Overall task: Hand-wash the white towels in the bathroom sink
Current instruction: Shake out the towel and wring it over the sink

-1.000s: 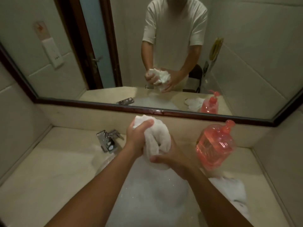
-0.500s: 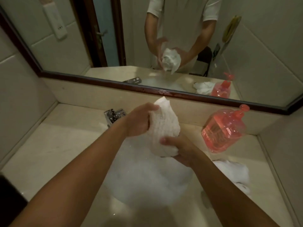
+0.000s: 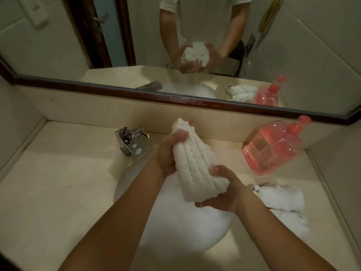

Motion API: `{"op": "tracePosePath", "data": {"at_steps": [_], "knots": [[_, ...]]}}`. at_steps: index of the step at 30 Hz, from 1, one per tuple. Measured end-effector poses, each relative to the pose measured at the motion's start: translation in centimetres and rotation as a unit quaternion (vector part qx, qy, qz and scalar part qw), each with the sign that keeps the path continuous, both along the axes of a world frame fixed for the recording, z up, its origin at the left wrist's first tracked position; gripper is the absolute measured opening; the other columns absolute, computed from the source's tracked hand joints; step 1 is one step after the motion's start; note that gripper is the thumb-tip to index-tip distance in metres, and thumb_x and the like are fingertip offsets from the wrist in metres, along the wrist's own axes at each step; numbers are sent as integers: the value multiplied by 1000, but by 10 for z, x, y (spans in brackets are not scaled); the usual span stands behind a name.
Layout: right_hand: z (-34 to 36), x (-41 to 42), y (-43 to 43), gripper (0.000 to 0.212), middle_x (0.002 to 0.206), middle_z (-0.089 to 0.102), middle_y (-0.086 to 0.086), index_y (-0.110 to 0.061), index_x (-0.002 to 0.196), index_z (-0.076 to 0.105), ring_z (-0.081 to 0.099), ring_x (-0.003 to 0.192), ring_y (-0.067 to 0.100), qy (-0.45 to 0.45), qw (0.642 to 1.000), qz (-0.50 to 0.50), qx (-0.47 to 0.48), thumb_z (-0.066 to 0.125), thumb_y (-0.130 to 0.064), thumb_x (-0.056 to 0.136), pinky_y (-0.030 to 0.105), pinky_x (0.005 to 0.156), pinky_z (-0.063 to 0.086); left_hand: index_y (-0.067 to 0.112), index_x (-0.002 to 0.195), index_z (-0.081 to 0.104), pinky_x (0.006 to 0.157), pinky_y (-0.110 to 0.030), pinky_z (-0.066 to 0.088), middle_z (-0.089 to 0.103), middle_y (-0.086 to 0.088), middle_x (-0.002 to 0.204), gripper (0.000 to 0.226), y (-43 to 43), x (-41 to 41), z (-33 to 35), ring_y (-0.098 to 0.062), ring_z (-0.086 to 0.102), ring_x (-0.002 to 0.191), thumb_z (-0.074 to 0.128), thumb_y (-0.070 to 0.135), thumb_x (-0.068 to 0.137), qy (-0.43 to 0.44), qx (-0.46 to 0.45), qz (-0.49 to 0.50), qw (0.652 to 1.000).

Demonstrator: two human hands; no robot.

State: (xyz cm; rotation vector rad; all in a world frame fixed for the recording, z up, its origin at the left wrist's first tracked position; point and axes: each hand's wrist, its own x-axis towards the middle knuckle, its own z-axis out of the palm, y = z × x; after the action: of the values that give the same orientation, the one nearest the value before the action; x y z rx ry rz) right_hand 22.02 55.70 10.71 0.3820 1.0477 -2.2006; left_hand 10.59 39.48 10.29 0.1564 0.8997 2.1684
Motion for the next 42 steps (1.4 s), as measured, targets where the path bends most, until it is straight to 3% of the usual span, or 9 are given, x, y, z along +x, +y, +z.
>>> {"op": "tracePosePath", "data": {"at_steps": [7,10,14,18,21,27,31,36,42], "knots": [[48,-11,-7,98,133,64,8,-37,137,47,67,119,36,32,965,100,242,104,-20,58,54,83,64,7,101,67,86,-52,60,74,-14,92,19,-7,-2,18,-36,72,93,73,23,91,48,-224,3,973],[52,-19,-26,101,131,55,4,-33,140,30,64,116,31,17,917,68,393,99,-15,68,50,79,67,15,92,65,78,-50,63,74,-8,90,16,-1,-5,18,-28,75,87,79,21,87,114,-339,56,932],[25,-25,-47,115,127,55,3,-25,149,26,63,113,27,19,860,33,509,102,-26,63,45,67,67,9,116,66,77,-43,64,75,-7,103,70,10,3,-2,-24,75,93,88,45,61,141,-429,139,881],[-4,-15,-53,109,105,58,-5,-22,148,15,68,93,18,50,833,-3,550,93,-38,73,40,63,66,16,112,65,67,-19,54,72,3,98,37,22,22,-21,-9,69,84,83,27,82,153,-460,204,850],[-13,-11,-46,93,97,67,0,-15,140,39,73,79,16,79,819,-2,569,91,-40,66,34,51,63,15,114,65,64,-22,51,71,2,97,37,28,32,-24,-15,71,88,80,28,83,158,-467,221,842],[-9,15,-15,105,114,76,-3,-30,136,57,77,100,16,91,906,-68,409,102,-38,41,40,75,67,23,123,51,80,-34,58,62,9,105,58,47,52,5,-14,66,95,86,34,79,171,-453,196,853],[6,25,11,79,116,76,11,-17,129,66,74,105,31,90,955,-70,274,92,-20,55,47,73,63,16,116,64,78,-31,56,72,0,103,54,30,31,32,-22,69,96,81,42,73,204,-291,34,934],[26,27,36,85,105,70,19,-1,124,66,73,85,34,56,998,18,-21,99,-30,51,42,60,62,30,154,43,98,-42,56,54,-9,150,113,24,21,30,-24,63,125,96,47,56,189,-139,19,972],[21,25,43,90,114,69,20,-3,137,55,71,97,34,67,993,64,-74,95,-38,65,42,67,63,17,117,65,77,-41,62,73,-9,106,63,47,21,38,-27,72,93,85,15,58,117,-23,-29,992]]}}
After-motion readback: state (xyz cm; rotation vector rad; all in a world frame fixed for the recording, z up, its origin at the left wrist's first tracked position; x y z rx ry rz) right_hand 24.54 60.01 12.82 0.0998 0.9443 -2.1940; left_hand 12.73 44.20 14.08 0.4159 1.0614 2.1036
